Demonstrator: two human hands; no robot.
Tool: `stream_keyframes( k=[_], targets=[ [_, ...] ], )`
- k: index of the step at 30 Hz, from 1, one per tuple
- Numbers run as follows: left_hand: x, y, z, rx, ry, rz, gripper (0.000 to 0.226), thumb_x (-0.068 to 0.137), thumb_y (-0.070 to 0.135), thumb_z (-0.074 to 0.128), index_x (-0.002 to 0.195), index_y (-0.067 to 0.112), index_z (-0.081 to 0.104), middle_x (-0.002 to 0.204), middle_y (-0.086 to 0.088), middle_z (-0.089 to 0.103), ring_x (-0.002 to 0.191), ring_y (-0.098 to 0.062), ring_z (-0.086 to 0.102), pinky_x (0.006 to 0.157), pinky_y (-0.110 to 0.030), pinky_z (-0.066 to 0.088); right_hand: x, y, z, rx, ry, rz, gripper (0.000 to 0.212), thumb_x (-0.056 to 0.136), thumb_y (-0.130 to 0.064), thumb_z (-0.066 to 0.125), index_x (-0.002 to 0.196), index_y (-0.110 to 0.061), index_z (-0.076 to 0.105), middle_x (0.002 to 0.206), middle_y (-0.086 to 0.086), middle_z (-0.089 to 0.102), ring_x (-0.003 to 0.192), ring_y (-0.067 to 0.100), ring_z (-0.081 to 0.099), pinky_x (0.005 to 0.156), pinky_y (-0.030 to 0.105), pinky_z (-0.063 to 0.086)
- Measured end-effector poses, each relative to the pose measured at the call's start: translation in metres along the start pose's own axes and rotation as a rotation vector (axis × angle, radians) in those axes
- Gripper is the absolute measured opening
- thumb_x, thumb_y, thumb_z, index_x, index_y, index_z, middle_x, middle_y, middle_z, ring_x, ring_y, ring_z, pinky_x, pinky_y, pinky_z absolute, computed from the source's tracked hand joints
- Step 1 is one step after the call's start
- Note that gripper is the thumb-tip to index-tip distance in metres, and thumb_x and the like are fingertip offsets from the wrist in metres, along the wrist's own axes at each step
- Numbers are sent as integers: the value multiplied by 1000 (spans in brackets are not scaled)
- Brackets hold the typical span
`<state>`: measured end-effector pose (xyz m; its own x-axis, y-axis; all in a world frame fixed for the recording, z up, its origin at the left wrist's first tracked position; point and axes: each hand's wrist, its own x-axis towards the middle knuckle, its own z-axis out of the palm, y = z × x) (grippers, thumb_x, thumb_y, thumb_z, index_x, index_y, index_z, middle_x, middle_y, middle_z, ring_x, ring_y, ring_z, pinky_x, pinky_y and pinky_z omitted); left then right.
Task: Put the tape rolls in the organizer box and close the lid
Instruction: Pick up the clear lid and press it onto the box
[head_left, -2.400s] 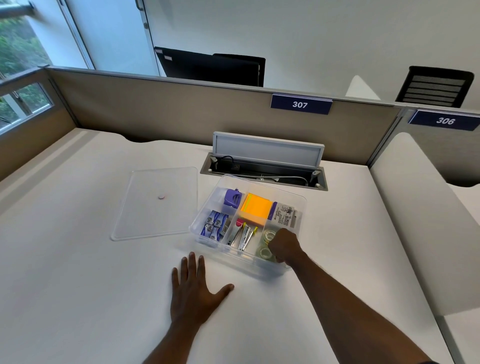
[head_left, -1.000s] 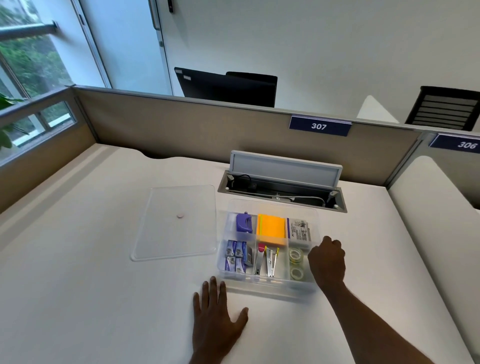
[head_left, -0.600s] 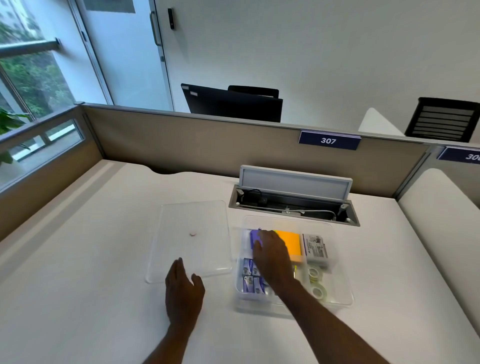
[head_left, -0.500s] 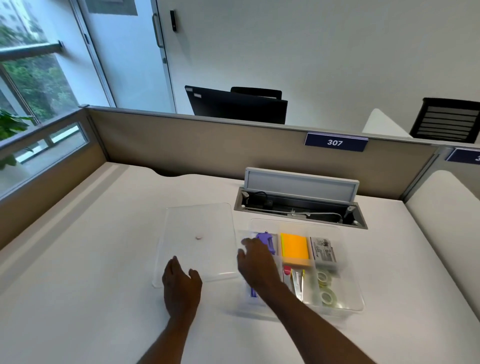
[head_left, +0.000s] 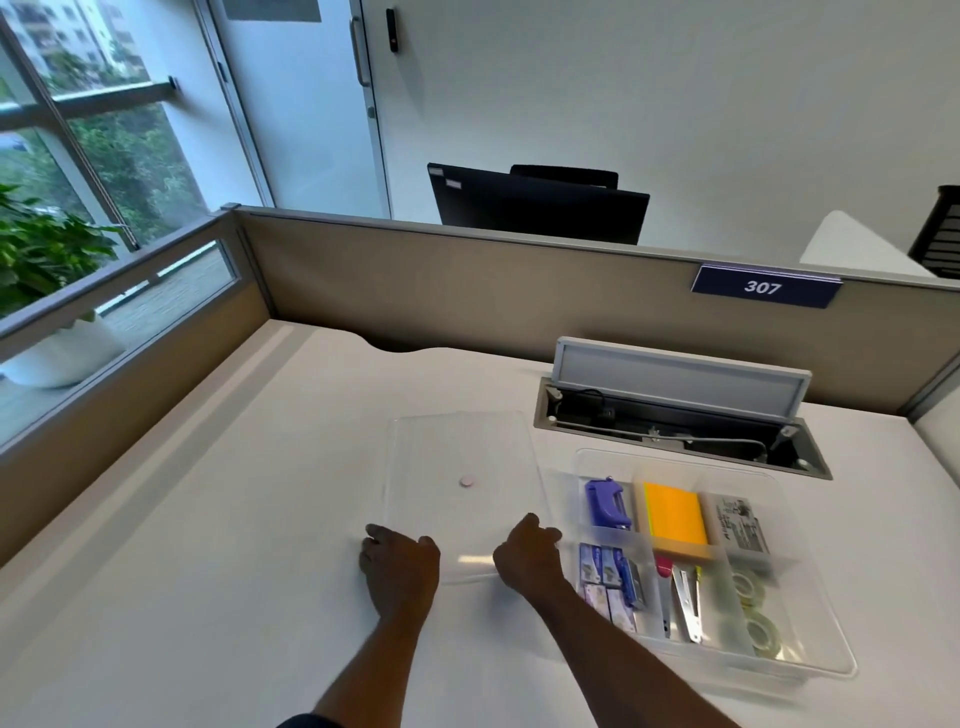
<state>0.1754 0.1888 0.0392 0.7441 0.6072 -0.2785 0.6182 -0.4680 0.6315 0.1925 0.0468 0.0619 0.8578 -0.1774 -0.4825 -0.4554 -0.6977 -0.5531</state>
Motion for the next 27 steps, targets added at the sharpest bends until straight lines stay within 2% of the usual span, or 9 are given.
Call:
stream_keyframes(
  k=[5, 6, 8, 10, 17, 20, 22, 24, 27],
  targets=[
    [8, 1, -3, 21, 1, -21, 60, 81, 12, 59, 128, -11, 30, 126, -31, 50, 121, -45, 43, 101, -50, 43, 6, 0, -3, 71, 66, 32, 53, 85, -13, 49, 136, -12, 36, 133, 24, 41, 83, 29, 39, 69, 24, 36],
    [8, 0, -4, 17, 1, -22, 60, 81, 13, 59, 128, -11, 31, 126, -31, 50, 120, -45, 43, 100, -50, 43, 9, 2, -3, 81, 47, 49, 50, 88, -12, 49, 137, -7, 38, 134, 25, 41, 85, 33, 45, 76, 25, 41],
    [7, 2, -4, 20, 1, -28, 60, 82, 16, 60, 128, -10, 31, 126, -31, 51, 120, -45, 44, 98, -50, 45, 9, 1, -3, -3, 55, 32, 45, 92, -11, 49, 133, 6, 40, 134, 22, 44, 112, 38, 50, 99, 36, 43],
    [7, 5, -6, 21, 9, -49, 60, 82, 18, 59, 128, -9, 32, 122, -31, 55, 116, -46, 48, 95, -50, 47, 5, -8, -7, 18, 54, 69, 43, 89, -9, 53, 128, 3, 40, 131, 21, 45, 120, 34, 48, 99, 35, 46],
    [36, 4, -31, -327, 42, -277, 42, 81, 34, 67, 91, -7, 63, 94, -30, 67, 89, -43, 64, 83, -45, 51, 1, -38, -42, 265, 208, 94, 35, 86, -12, 54, 119, -3, 47, 124, 21, 49, 106, 35, 61, 94, 38, 54],
    [39, 15, -38, -736, -103, -295, 35, 80, 35, 74, 65, 7, 59, 58, -12, 54, 48, -26, 51, 54, -33, 49, 4, -42, -70, 338, 245, 37, 30, 82, -12, 53, 110, 0, 54, 114, 22, 58, 94, 37, 67, 86, 45, 59],
    [35, 32, -41, -890, -209, -240, 28, 81, 24, 74, 63, 13, 56, 50, -3, 46, 38, -16, 42, 45, -25, 44, 7, -39, -96, 464, 265, 7, 27, 79, -8, 48, 103, 1, 56, 105, 21, 60, 78, 36, 69, 72, 43, 61],
    [28, 59, -47, -955, -258, -168, 18, 81, 18, 74, 68, 12, 62, 50, 0, 54, 41, -11, 51, 50, -26, 50, 9, -35, -123, 692, 228, -11, 12, 82, -3, 45, 87, -2, 56, 91, 19, 59, 59, 30, 62, 54, 36, 57],
    [8, 108, -55, -1058, -266, 10, 12, 84, 19, 71, 75, 12, 67, 70, -4, 66, 63, -16, 62, 63, -31, 54, 9, -20, -167, 896, 136, 6, 19, 89, 2, 43, 75, -6, 52, 72, 13, 51, 51, 22, 52, 46, 30, 48]
  ],
)
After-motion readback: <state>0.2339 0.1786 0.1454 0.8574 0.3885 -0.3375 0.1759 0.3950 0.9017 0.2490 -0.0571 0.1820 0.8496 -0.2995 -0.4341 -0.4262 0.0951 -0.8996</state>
